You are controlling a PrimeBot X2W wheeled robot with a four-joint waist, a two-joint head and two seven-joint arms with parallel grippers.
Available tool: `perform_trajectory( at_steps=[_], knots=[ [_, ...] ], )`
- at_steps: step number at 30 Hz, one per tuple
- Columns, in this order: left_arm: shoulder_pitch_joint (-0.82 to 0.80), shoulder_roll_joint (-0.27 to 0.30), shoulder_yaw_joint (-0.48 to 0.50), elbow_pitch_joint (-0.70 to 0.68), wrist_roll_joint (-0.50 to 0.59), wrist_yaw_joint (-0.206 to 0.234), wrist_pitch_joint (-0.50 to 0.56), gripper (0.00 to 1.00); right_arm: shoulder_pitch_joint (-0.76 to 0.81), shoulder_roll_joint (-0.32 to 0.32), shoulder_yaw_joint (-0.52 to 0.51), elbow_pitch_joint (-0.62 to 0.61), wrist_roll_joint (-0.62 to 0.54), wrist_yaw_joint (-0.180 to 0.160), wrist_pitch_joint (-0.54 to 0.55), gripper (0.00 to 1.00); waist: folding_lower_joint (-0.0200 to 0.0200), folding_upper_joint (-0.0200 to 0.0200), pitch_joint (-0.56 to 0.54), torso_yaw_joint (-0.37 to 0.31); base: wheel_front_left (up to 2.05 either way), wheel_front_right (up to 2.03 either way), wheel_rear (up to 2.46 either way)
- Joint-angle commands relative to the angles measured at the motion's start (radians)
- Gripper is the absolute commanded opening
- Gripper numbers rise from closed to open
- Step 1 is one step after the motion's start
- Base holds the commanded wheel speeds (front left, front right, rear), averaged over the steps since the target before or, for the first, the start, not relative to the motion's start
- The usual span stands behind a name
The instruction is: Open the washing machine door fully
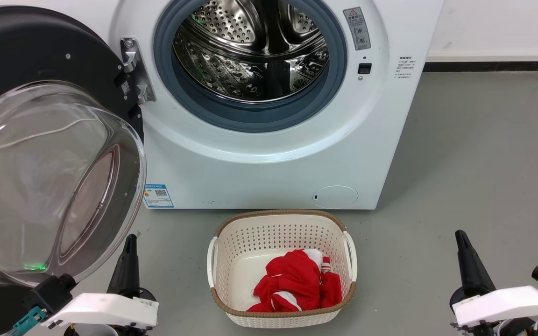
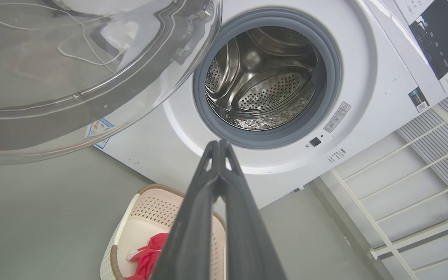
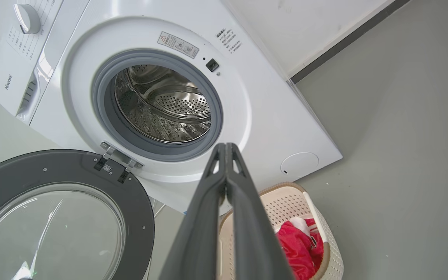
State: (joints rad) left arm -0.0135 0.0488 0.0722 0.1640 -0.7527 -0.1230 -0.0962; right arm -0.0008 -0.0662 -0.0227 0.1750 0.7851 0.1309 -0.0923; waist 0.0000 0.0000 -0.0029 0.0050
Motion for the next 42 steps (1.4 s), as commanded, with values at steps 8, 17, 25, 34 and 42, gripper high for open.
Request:
perform_trajectory(
  at_steps=[8, 17, 25, 34, 42],
  knots=[
    [-0.042, 0.002, 0.01, 0.005, -0.155, -0.005, 0.039, 0.0, -0.038, -0.01, -0.01, 0.005, 0.158, 0.0, 0.031, 0.0, 0.0, 0.0, 0.001, -0.001, 0.0, 0.0, 0.0],
    [-0.051, 0.002, 0.016, 0.017, -0.265, -0.006, 0.067, 0.0, -0.051, -0.011, -0.017, 0.014, 0.268, 0.0, 0.054, 0.0, 0.0, 0.0, 0.001, -0.001, 0.0, 0.0, 0.0],
    [-0.06, 0.002, 0.02, 0.027, -0.356, -0.007, 0.088, 0.0, -0.059, -0.011, -0.023, 0.023, 0.358, 0.0, 0.073, 0.0, 0.0, 0.0, 0.002, -0.002, 0.0, 0.0, 0.0],
    [-0.067, 0.002, 0.024, 0.037, -0.451, -0.007, 0.112, 0.0, -0.07, -0.011, -0.03, 0.031, 0.452, 0.0, 0.093, 0.0, 0.0, 0.0, 0.003, -0.002, 0.0, 0.0, 0.0],
    [-0.075, 0.002, 0.027, 0.046, -0.529, -0.008, 0.131, 0.0, -0.078, -0.01, -0.036, 0.038, 0.528, 0.0, 0.111, 0.0, 0.0, 0.0, 0.003, -0.003, 0.0, 0.0, 0.0]
  ],
)
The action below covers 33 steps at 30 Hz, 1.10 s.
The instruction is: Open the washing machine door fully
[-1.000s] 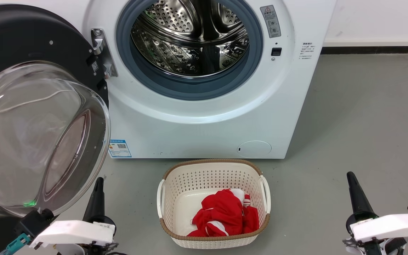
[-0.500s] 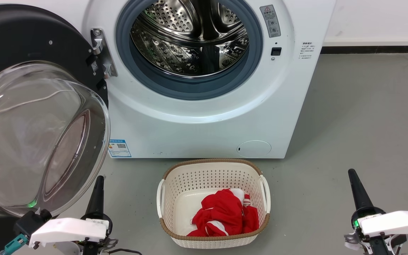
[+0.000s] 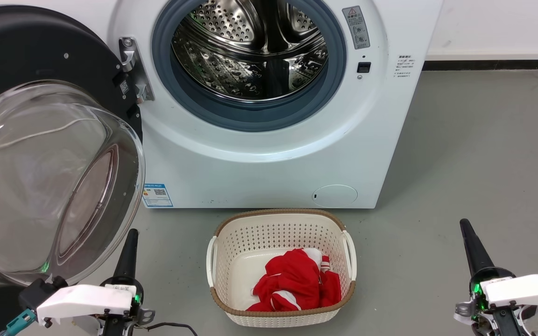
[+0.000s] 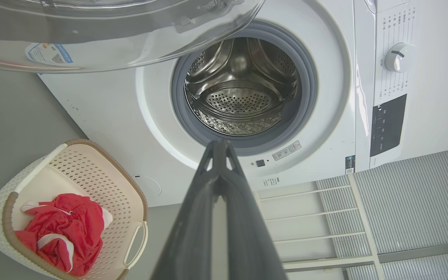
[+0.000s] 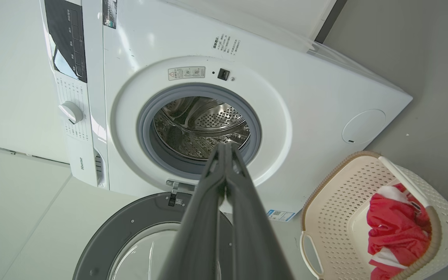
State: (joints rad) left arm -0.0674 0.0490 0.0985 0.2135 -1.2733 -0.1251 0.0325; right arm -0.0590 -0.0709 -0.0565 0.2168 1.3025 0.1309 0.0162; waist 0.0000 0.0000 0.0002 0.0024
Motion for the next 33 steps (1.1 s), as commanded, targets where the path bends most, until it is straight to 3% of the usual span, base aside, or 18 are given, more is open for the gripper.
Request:
perform_trajectory(
  at_steps=[1, 33],
  knots=[
    [-0.022, 0.002, 0.002, -0.002, -0.017, -0.006, 0.005, 0.0, -0.021, -0.005, -0.004, -0.003, 0.02, 0.0, 0.004, 0.0, 0.0, 0.0, 0.0, 0.0, 0.0, 0.0, 0.0],
    [-0.045, 0.002, 0.015, 0.027, -0.282, -0.006, 0.07, 0.0, -0.05, 0.0, -0.027, 0.023, 0.276, 0.0, 0.065, 0.0, 0.0, 0.0, 0.002, -0.002, 0.0, 0.0, 0.0]
  ],
)
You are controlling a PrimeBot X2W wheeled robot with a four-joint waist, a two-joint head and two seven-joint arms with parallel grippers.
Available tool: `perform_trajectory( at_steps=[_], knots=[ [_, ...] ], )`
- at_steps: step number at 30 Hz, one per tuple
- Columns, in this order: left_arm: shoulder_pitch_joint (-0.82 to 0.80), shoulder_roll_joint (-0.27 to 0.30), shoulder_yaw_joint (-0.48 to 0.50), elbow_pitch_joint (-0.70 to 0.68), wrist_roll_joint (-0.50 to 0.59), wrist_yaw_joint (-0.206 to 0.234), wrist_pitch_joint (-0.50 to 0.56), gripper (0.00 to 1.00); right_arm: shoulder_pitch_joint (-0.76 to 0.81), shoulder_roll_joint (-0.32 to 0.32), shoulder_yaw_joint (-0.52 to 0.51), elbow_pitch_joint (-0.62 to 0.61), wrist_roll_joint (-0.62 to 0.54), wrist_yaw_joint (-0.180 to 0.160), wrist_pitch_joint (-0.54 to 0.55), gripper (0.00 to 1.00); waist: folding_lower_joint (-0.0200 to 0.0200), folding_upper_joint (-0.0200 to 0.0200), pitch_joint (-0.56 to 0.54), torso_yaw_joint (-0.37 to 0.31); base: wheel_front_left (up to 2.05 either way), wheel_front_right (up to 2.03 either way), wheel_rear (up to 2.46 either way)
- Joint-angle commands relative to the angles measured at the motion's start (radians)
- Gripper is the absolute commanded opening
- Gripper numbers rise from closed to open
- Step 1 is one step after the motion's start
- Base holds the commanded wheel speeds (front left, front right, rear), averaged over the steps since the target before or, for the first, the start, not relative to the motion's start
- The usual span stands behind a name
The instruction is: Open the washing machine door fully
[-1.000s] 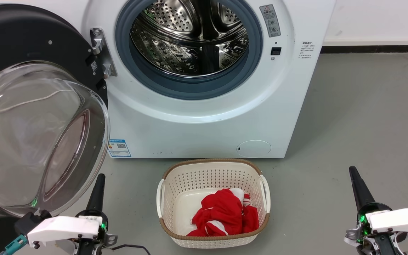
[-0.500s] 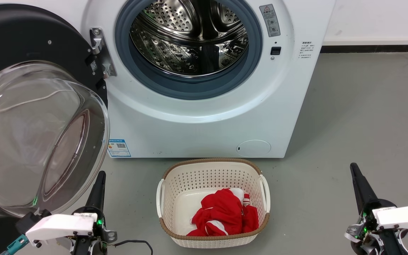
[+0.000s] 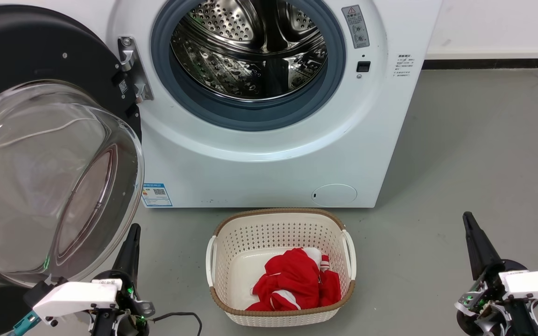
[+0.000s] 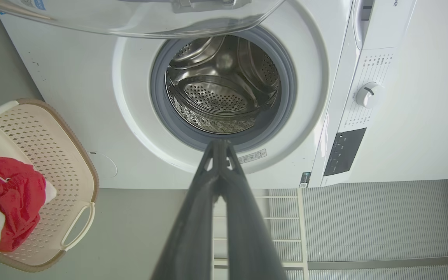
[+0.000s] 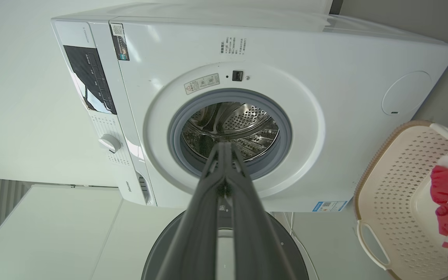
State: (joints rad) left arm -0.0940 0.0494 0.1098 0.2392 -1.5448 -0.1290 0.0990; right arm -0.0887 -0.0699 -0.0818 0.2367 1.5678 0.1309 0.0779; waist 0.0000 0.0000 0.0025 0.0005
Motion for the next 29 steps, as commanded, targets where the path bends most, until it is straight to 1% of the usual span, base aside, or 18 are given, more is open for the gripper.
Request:
perform_trajectory(
  at_steps=[1, 9, 29],
  knots=[
    [-0.018, 0.002, 0.004, 0.002, -0.018, -0.003, 0.006, 0.0, -0.021, -0.001, -0.002, 0.003, 0.018, 0.0, 0.005, 0.0, 0.0, 0.0, 0.0, 0.0, 0.0, 0.0, 0.0],
    [-0.021, 0.002, 0.007, 0.009, -0.073, -0.003, 0.02, 0.0, -0.024, 0.001, -0.008, 0.009, 0.071, 0.0, 0.02, 0.0, 0.0, 0.0, 0.001, -0.001, 0.0, 0.0, 0.0],
    [-0.019, 0.002, 0.006, 0.008, -0.069, -0.003, 0.019, 0.0, -0.025, 0.006, -0.014, 0.009, 0.06, 0.0, 0.023, 0.0, 0.0, 0.0, 0.001, -0.001, 0.0, 0.0, 0.0]
  ],
)
